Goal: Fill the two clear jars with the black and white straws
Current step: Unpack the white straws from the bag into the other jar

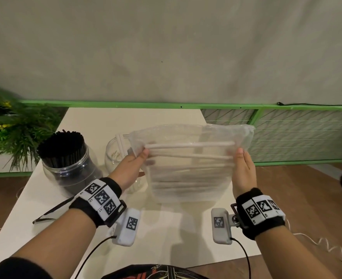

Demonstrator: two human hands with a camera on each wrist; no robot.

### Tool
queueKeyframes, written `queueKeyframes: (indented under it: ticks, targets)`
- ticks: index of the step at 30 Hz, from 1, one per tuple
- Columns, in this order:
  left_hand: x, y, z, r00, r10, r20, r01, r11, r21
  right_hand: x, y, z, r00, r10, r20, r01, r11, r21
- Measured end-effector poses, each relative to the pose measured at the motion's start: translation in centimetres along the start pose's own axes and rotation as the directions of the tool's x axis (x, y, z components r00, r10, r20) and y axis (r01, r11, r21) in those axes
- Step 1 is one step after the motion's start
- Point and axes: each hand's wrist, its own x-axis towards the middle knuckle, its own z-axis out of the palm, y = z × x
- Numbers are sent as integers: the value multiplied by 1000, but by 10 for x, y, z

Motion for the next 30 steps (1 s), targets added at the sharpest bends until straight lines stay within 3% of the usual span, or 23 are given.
queueKeyframes:
  ticks: [11, 17, 21, 25, 30]
  targets:
    - [-3, 9, -1, 992, 107, 62, -111, 992, 67, 7, -1, -7, 989, -109, -96, 106, 994, -31]
    - [1, 6, -4, 998, 33, -46, -25, 984, 179, 13, 0, -8, 983, -184, -9, 170, 927, -333]
    - [4, 12, -8, 977, 161, -140, -151, 985, 79, 12, -13, -14, 932, -358, -53, 324, 890, -322]
    - [10, -1, -12, 985, 73, -157, -58, 994, 97, 21, 2, -19, 978, -201, 51, 199, 843, -501]
    - [10, 9, -17, 966, 138, -220, -149, 988, -33, 13, -16, -21, 922, -388, -8, 359, 861, -359]
